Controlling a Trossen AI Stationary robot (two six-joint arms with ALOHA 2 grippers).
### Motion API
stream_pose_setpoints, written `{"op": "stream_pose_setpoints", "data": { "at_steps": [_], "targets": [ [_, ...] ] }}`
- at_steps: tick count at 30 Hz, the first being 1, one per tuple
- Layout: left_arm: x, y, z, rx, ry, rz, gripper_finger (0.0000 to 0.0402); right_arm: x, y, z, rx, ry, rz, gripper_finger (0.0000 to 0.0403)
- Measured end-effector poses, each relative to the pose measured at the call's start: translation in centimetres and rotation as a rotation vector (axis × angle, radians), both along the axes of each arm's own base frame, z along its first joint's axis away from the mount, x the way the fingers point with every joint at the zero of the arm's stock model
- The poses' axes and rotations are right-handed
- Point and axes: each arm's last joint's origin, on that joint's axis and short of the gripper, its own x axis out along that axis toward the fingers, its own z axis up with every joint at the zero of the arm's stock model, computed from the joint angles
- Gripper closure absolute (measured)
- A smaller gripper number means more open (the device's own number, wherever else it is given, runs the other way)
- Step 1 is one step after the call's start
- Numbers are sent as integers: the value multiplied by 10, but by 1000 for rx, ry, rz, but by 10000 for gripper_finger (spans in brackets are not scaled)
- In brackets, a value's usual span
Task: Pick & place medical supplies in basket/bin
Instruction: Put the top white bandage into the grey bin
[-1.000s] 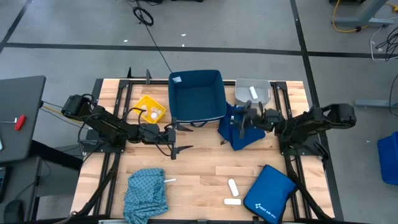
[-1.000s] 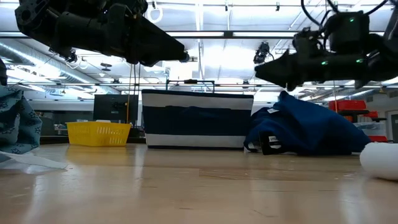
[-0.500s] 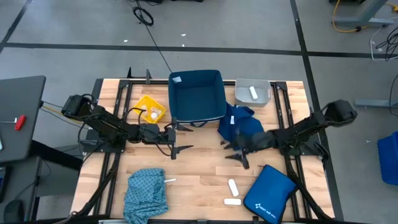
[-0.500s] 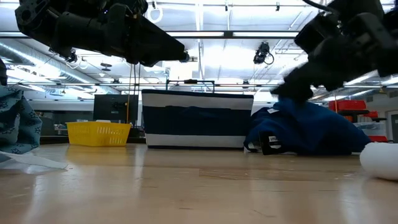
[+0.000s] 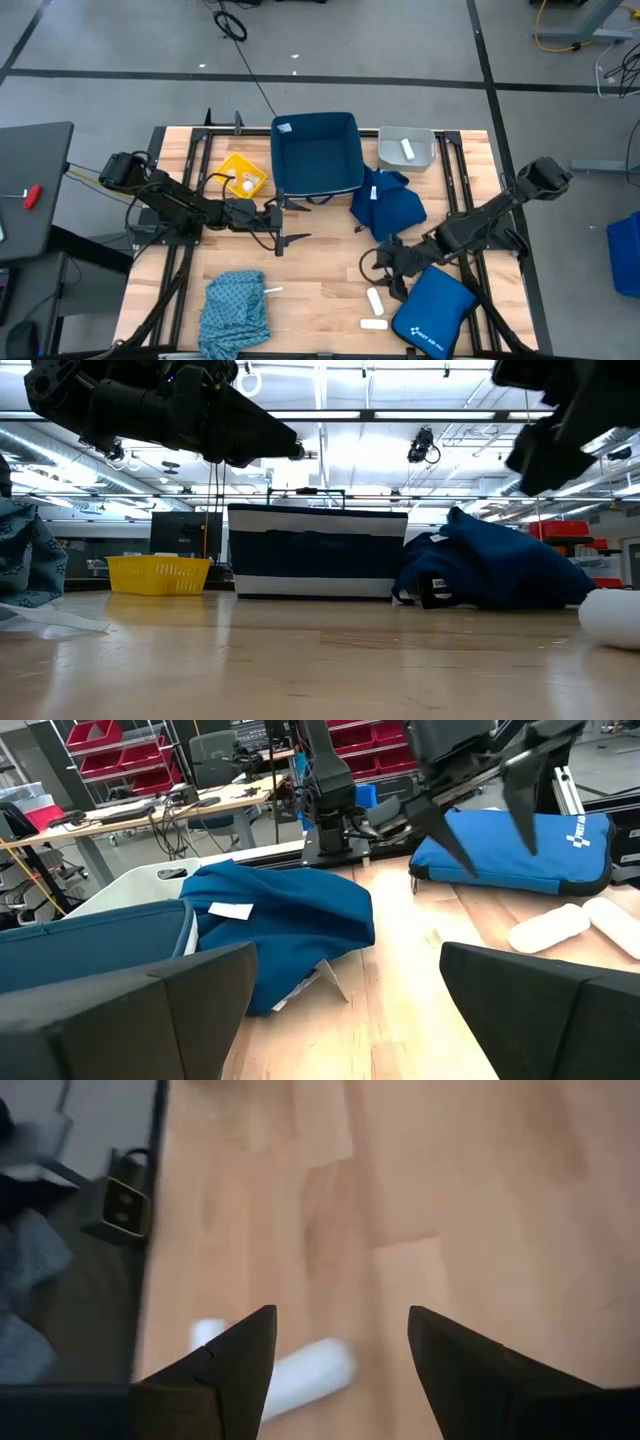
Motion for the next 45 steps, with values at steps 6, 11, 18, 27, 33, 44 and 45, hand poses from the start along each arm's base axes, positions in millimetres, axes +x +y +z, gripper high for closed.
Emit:
{"op": "stream_pose_setpoints", "data": {
  "at_steps": [6,11,18,27,33,44,45],
  "targets": [
    [0,0,0,-2,0,1,83,-10,22,-6,135,82,-89,167],
    [0,0,0,-2,-1,0,83,-10,37,-21,184,133,-125,167],
    [0,0,0,-3,-1,1,83,5,49,-47,178,182,-142,167],
    [0,0,0,-3,2,1,83,27,65,-51,59,322,-133,168],
    [0,0,0,-6,3,1,83,34,70,-58,-11,390,-150,168],
    [0,0,-1,-13,10,0,83,38,74,-69,-133,456,-167,192],
    [0,0,-1,-13,10,0,83,39,74,-68,-146,457,-164,205]
  ]
}}
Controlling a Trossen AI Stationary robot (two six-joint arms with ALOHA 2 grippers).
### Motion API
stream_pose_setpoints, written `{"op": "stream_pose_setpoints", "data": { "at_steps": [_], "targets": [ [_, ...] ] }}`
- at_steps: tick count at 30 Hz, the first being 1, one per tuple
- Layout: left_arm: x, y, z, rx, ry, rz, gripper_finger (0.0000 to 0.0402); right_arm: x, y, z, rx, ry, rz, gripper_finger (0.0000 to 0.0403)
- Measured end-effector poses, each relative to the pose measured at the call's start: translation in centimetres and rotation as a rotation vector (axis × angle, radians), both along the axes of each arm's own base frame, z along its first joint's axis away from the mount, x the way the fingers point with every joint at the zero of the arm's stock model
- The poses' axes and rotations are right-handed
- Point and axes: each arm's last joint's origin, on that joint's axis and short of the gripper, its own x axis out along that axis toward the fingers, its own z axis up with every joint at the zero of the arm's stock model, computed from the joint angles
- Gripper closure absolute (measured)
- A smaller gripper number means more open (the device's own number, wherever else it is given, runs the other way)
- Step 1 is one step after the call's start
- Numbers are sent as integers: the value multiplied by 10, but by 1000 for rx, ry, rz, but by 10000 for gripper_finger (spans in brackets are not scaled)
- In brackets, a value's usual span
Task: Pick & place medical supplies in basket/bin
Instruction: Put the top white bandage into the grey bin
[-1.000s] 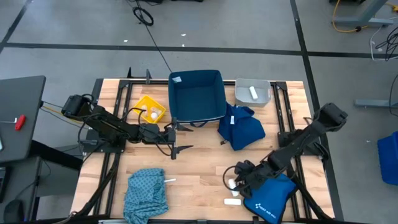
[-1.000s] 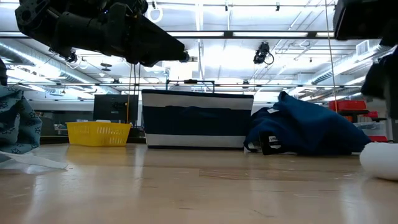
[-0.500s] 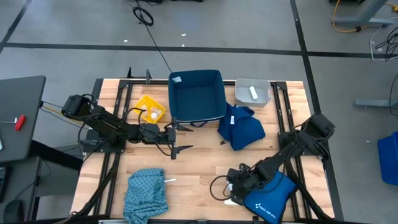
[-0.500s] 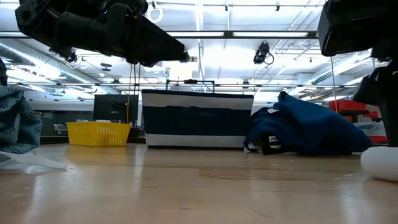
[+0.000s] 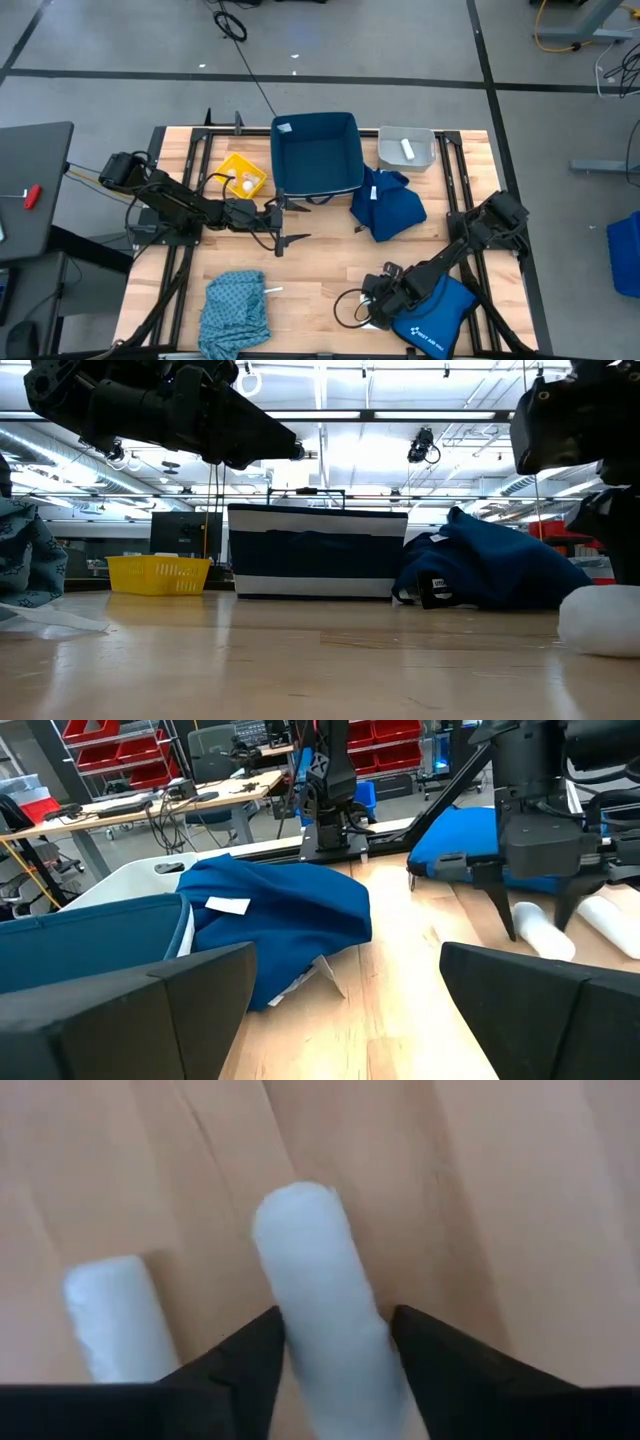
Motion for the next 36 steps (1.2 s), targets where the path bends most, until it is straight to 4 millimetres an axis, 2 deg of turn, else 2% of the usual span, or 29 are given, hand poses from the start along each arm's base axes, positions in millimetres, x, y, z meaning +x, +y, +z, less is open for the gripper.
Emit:
{"op": "stream_pose_setpoints", "data": {
  "at_steps": [8,13,17,29,36],
  "targets": [
    [0,0,0,1,2,0,83,2,0,3,-38,3,68,368],
    [0,0,0,0,2,0,83,3,0,4,-46,-15,83,369],
    [0,0,0,-1,2,0,83,9,3,6,-84,-109,134,369],
    [0,0,0,-11,4,1,83,37,21,25,-141,-545,385,369],
    [0,0,-1,-21,10,-3,83,37,21,22,-61,-894,524,369]
  ]
}}
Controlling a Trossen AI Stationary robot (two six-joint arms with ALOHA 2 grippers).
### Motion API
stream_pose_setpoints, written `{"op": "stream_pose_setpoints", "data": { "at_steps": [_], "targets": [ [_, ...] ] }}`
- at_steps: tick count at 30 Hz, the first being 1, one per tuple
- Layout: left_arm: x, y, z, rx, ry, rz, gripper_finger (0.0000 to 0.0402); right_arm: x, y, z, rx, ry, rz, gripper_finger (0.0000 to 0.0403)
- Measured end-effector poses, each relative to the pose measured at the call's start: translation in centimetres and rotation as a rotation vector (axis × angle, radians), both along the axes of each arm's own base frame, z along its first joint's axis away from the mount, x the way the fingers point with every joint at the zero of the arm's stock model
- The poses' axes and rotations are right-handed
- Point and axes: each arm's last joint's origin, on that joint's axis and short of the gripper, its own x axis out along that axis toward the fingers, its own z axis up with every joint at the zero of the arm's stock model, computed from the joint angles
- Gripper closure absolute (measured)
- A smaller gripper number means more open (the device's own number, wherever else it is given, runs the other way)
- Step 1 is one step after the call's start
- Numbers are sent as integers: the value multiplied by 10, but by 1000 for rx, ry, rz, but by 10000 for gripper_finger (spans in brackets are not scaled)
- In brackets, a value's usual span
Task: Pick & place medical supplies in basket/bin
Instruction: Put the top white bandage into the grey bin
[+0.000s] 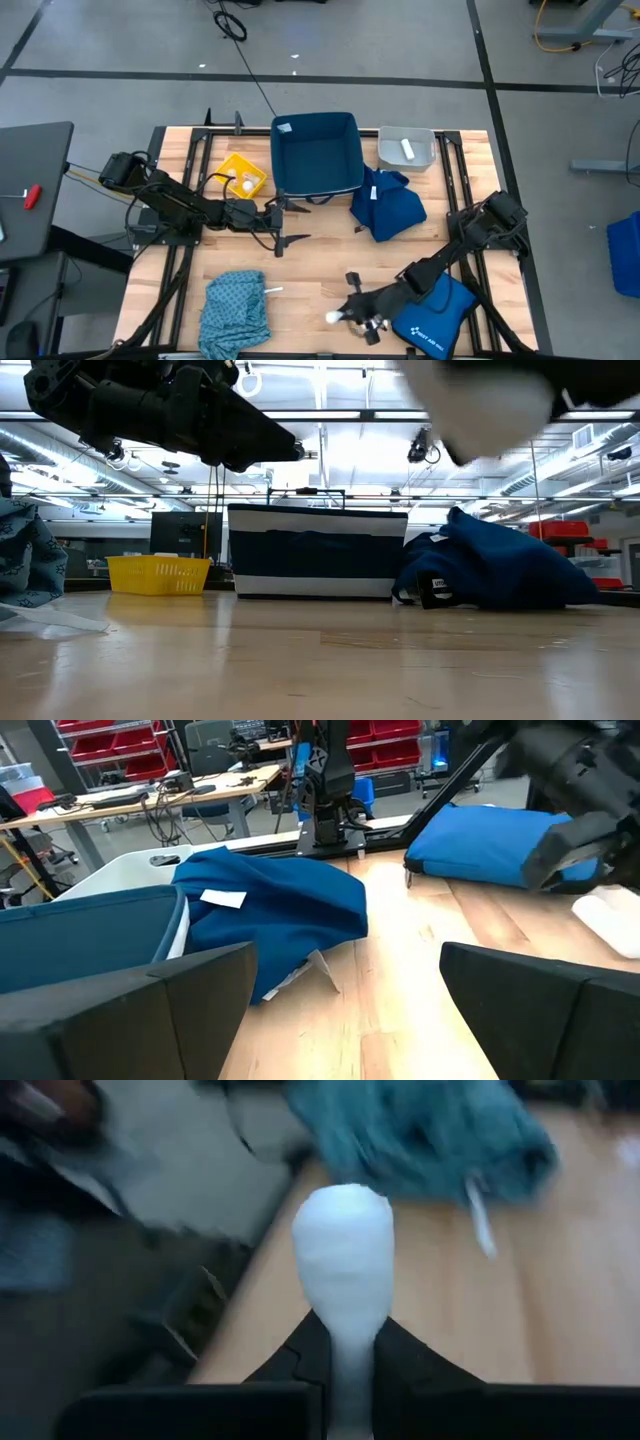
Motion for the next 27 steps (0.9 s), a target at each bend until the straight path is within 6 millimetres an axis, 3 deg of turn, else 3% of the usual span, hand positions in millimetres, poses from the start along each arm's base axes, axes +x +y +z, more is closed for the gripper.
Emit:
{"op": "stream_pose_setpoints", "data": {
  "at_steps": [6,12,27],
  "targets": [
    [0,0,0,-5,-1,-13,83,-25,-20,-9,146,-278,109,369],
    [0,-1,0,-6,-1,-21,83,-58,-46,-21,159,-302,60,369],
    [0,-1,0,-3,0,-21,83,-126,-134,3,126,-433,-89,369]
  ]
}}
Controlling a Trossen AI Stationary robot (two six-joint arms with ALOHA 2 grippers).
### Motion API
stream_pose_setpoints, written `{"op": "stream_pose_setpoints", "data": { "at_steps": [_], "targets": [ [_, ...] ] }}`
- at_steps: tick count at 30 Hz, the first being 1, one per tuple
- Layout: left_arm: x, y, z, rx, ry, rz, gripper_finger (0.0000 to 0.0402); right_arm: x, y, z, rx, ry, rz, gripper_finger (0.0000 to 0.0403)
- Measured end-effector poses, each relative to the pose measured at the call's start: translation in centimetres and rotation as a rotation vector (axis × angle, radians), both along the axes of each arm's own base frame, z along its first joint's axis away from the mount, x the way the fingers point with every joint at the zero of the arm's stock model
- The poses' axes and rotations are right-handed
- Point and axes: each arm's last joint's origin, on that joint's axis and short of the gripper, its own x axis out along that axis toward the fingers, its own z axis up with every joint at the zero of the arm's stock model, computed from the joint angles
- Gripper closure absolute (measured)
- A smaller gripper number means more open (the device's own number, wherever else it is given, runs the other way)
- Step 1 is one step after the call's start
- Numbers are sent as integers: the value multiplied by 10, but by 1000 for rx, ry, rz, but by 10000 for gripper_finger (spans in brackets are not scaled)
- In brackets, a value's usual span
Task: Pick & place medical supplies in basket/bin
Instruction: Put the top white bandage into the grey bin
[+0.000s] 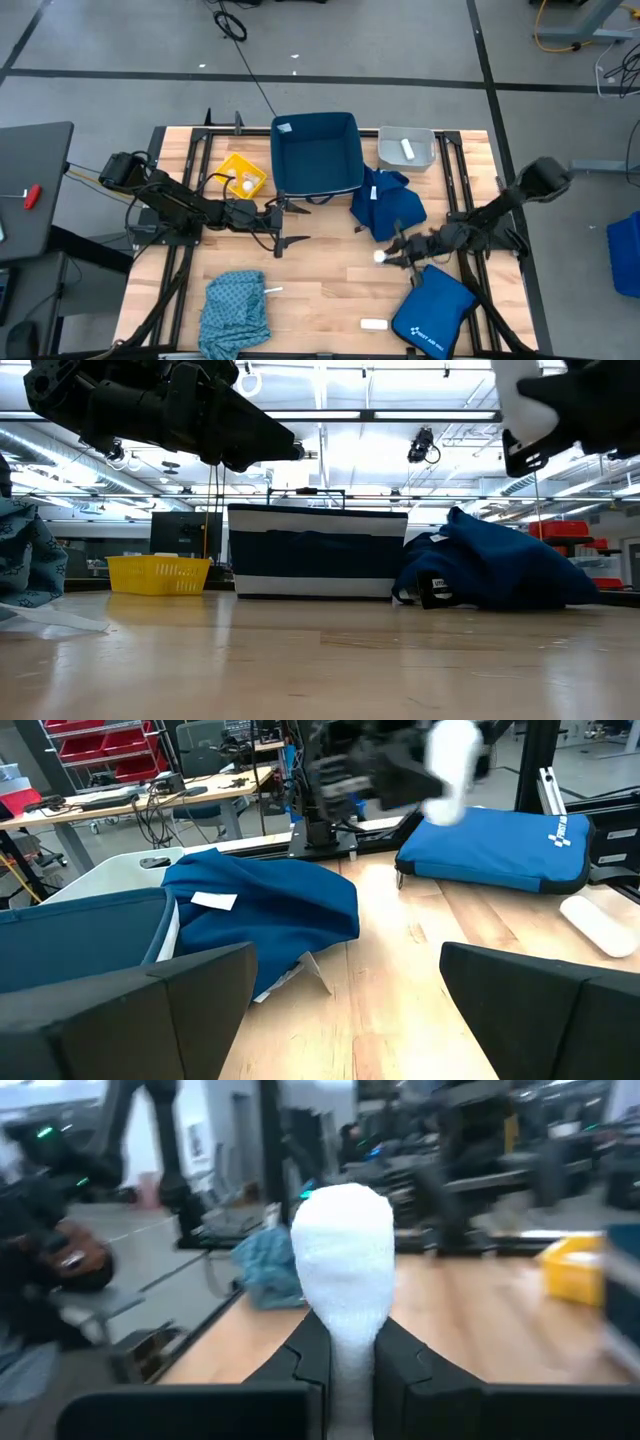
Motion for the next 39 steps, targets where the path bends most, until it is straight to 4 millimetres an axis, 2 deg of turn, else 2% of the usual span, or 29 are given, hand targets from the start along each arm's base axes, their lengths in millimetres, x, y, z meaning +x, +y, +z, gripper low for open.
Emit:
{"op": "stream_pose_setpoints", "data": {
  "at_steps": [5,10,24,35,39],
  "targets": [
    [0,0,0,0,0,0,83,-12,-27,6,-3,-68,-127,369],
    [0,0,0,0,0,0,83,-12,-50,12,-1,-90,-291,369],
    [0,0,-1,2,6,0,83,-13,-108,12,40,-73,-959,369],
    [0,0,-1,2,7,0,83,-26,-149,2,-39,43,-1411,369],
    [0,0,-1,2,7,0,83,-32,-161,-6,-17,113,-1502,369]
  ]
}}
